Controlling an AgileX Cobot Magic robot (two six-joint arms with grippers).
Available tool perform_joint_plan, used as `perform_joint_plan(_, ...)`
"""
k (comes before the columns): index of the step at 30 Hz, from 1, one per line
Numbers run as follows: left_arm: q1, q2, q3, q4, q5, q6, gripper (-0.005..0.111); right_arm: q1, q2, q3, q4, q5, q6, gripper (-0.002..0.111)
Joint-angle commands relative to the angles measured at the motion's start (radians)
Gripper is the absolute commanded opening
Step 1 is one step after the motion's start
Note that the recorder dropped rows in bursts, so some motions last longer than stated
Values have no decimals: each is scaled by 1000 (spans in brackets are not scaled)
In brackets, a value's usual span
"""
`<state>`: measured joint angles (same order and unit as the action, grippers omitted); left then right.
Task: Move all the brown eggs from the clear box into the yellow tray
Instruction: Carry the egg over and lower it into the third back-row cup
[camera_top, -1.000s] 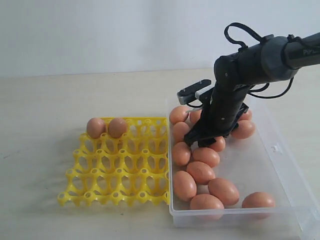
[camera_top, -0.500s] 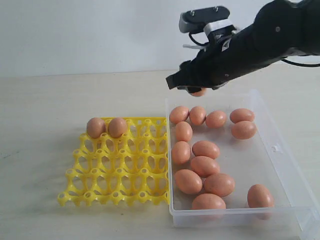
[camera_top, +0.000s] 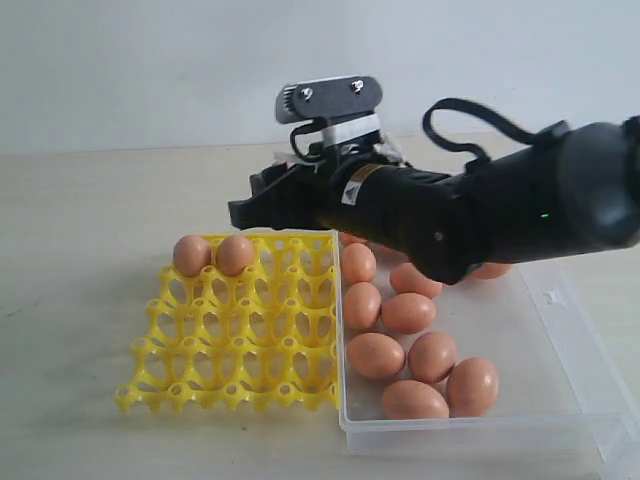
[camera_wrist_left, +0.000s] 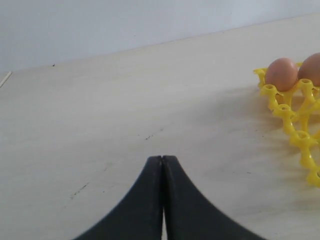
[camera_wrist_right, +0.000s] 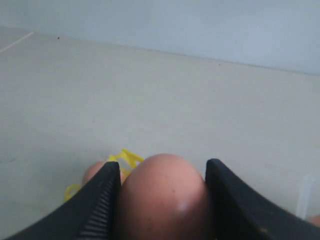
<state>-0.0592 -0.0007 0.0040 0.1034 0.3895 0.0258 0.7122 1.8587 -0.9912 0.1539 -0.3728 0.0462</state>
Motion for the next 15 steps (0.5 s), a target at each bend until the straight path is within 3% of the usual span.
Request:
perform_joint_plan(1,2,1,-4,-2,-9,-2,0,9,123,-102,-41,30,31,0)
perform_joint_plan(9,2,1,-4,-2,-9,-2,0,9,203,-230,-41,228,19,0)
perform_joint_plan(15,2,1,-4,-2,-9,-2,0,9,215,-272,-41,276,-20,0)
